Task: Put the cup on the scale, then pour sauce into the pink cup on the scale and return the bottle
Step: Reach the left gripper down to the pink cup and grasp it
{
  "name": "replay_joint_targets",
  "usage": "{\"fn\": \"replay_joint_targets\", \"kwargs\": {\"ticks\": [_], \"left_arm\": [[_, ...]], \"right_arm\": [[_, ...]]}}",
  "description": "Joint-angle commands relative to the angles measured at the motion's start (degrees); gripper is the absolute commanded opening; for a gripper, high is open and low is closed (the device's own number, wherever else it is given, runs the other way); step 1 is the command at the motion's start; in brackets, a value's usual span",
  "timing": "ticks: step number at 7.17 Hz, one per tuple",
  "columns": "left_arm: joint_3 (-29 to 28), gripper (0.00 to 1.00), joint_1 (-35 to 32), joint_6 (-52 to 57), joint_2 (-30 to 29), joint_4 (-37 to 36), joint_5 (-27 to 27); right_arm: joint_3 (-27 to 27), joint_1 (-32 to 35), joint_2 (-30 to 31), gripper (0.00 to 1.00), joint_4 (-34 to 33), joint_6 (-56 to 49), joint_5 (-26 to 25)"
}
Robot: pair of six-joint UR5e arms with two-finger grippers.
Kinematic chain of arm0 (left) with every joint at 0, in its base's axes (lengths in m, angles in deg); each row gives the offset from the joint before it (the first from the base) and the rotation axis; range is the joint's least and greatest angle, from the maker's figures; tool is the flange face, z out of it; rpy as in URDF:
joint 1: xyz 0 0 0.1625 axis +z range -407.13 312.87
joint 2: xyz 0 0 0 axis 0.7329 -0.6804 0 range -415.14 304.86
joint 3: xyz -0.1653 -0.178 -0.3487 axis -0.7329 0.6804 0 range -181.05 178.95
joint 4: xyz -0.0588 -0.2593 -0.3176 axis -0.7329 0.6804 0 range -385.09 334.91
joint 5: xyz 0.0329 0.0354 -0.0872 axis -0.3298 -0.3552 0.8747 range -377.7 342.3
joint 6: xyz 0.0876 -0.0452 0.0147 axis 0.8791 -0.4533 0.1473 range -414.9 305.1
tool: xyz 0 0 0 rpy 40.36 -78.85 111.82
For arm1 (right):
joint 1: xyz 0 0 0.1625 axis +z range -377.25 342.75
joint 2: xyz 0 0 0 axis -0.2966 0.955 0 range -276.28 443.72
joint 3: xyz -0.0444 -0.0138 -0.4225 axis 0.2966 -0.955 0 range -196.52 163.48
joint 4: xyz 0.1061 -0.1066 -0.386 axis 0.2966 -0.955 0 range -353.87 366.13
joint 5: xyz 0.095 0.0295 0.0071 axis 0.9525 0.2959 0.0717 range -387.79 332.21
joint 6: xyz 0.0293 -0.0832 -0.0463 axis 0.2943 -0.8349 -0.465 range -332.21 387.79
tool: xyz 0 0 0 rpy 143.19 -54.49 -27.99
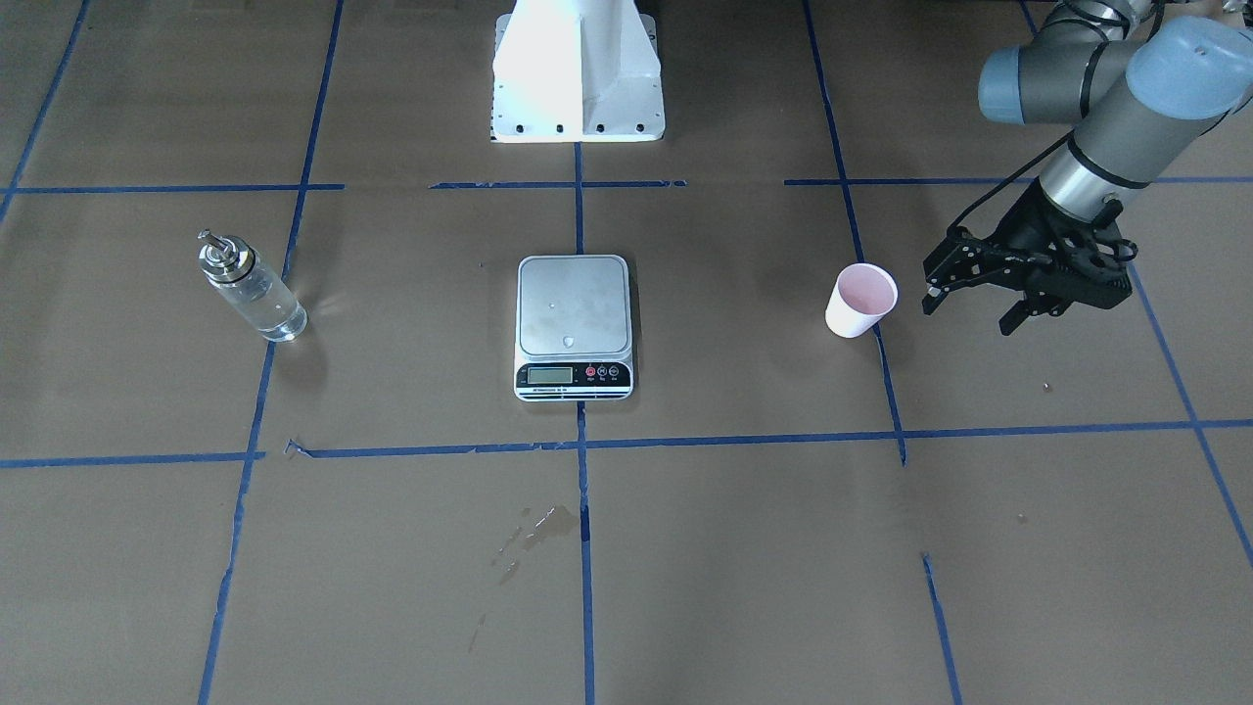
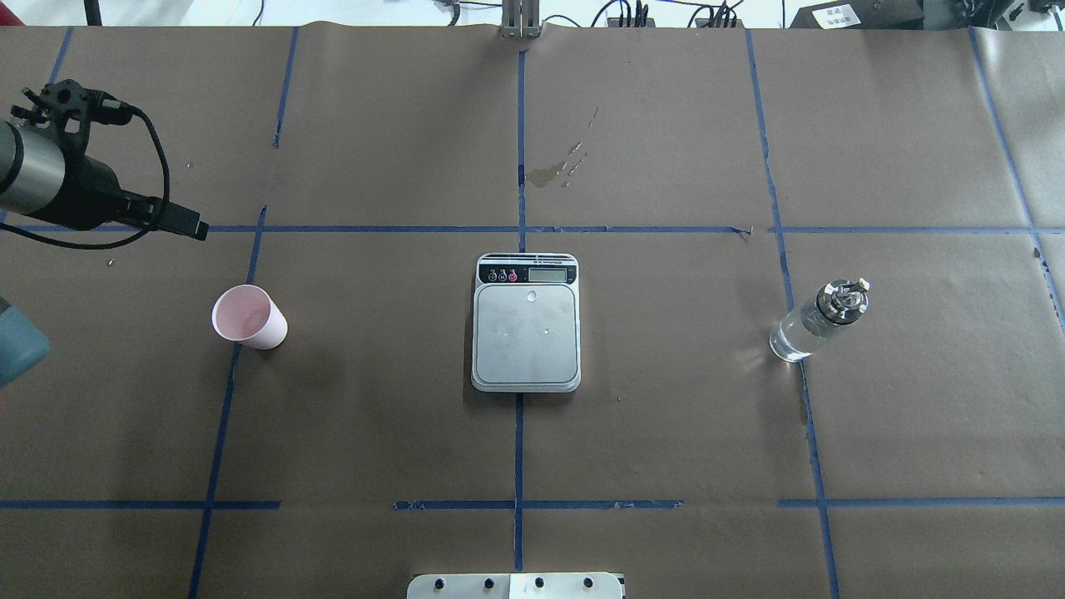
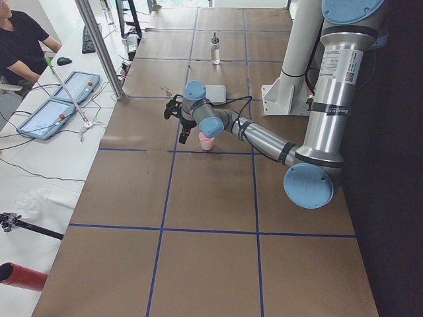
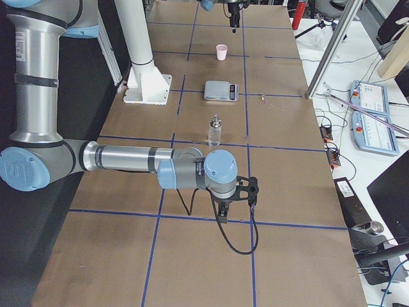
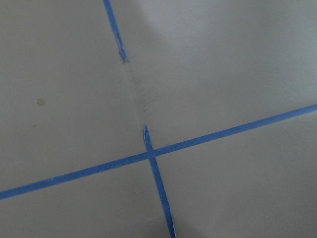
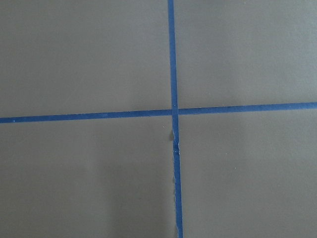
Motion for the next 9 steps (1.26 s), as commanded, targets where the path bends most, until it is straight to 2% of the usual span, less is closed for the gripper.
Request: {"fn": "replay_joint_targets", "kwargs": {"ticks": [1,3,9], "left_arm": [[0.5,1.0,4.8,-11.4,1.5,0.2,-0.8],[1.2,1.0,9.2,-19.2,1.3,0.2,-3.0],[-1.3,1.0,10.4,-19.0,1.4,-0.2,-3.7]], "right_arm": [[-0.2,-0.1,0.7,1.0,0.5,0.3,-0.2],[-0.3,-0.2,1.3,1.0,0.6,0.7,-0.2],[0.3,-0.3,0.1,1.0,0.3,4.6,0.4]]}}
